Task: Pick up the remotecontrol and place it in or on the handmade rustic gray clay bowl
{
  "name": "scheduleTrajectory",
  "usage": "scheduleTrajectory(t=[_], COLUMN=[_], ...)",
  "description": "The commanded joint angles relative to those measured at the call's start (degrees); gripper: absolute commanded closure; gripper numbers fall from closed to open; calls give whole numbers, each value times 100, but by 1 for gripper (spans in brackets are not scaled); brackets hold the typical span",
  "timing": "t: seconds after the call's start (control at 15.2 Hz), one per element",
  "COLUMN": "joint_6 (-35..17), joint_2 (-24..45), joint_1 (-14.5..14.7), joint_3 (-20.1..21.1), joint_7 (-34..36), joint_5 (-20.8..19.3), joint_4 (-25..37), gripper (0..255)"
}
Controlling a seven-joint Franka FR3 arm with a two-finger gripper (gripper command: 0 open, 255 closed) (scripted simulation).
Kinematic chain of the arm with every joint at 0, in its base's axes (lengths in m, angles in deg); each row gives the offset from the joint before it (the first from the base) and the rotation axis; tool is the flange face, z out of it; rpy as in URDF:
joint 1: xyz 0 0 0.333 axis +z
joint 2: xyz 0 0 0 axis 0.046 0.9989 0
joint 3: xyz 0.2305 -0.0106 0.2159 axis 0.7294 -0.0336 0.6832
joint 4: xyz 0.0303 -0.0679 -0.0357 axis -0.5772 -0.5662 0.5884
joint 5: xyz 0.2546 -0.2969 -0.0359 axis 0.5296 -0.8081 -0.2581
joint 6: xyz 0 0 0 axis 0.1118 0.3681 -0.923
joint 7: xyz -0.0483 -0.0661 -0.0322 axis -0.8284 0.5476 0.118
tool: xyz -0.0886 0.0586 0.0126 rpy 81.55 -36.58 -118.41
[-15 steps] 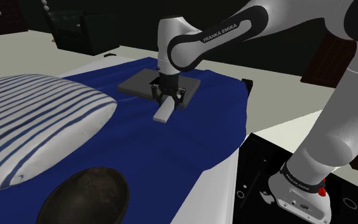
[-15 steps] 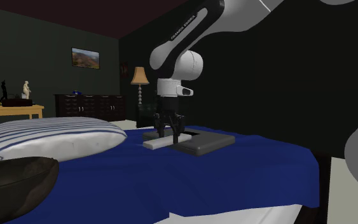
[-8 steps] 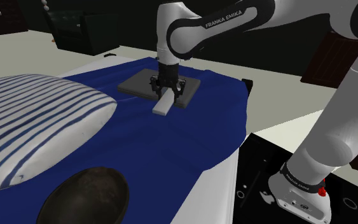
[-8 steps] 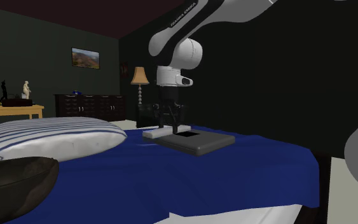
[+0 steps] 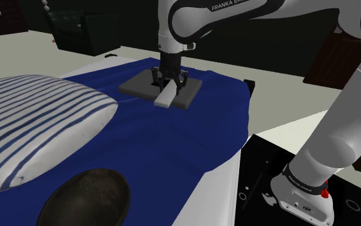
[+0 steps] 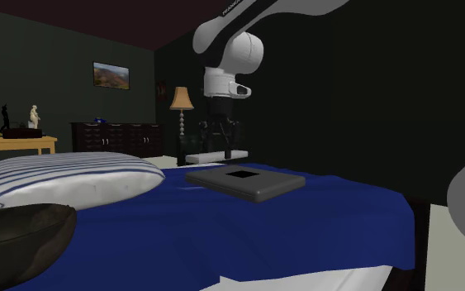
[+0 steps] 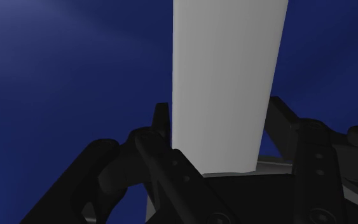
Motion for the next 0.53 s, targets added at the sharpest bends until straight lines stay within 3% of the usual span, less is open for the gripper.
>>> scheduleTrajectory(t=[0.0,0.46], joint_6=[163,221], joint_2=[-12,37], joint_1=[-1,420], joint_3=[0,389], joint_7=[-4,821], joint_5=[6,-47], joint_4=[152,256], gripper=[255,255])
